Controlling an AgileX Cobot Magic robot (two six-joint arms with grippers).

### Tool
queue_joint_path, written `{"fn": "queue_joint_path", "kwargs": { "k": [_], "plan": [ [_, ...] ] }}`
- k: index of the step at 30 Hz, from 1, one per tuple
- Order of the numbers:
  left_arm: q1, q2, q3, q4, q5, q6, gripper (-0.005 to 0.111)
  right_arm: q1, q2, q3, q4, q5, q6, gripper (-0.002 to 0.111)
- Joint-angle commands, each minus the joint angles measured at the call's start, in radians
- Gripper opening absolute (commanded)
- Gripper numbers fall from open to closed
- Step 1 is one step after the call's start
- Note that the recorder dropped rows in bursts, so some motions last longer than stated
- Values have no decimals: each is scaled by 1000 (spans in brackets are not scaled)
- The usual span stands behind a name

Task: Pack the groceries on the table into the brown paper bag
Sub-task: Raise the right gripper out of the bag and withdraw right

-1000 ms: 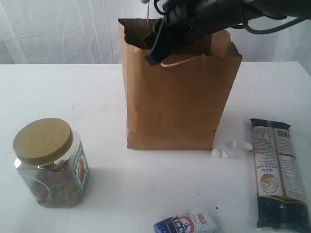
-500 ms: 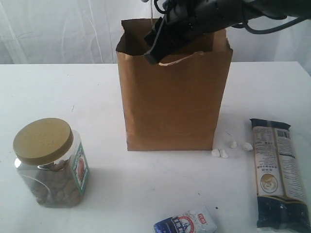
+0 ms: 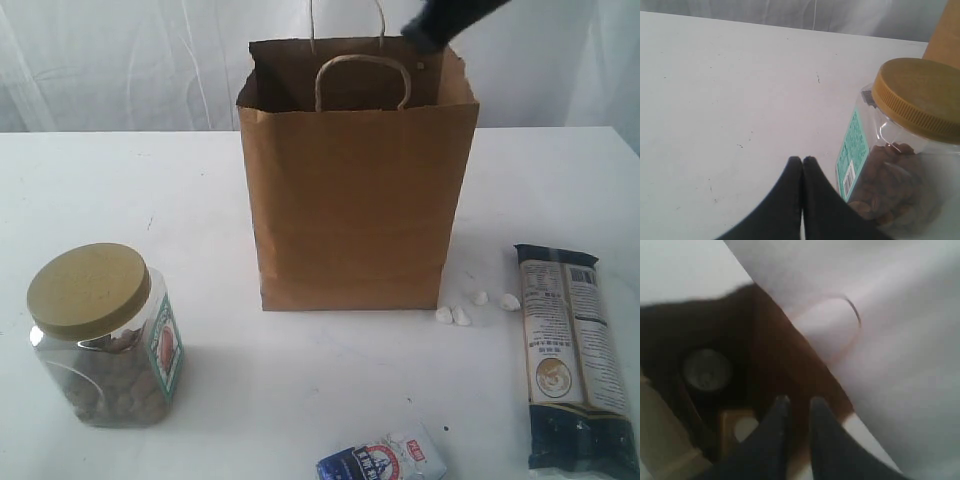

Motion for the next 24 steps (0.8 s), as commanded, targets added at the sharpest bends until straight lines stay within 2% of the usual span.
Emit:
{"fn": "queue_joint_path", "kwargs": {
  "k": [1,7,15,19,24],
  "plan": [
    [-7,-4,4,-4,-1,-1,0,-90,-6,8,-299,85,382,1],
    [-7,-4,4,-4,-1,-1,0,-250,-34,81,-346,-2,740,0],
    [-7,-4,4,-4,-1,-1,0,-400,-73,380,-344,-304,1036,0],
    [-7,-4,4,-4,-1,-1,0,-435,-119,579,-344,-478,1119,0],
    [-7,-4,4,-4,-1,-1,0,-447,-229,803,-342,-668,1127,0]
  ]
}}
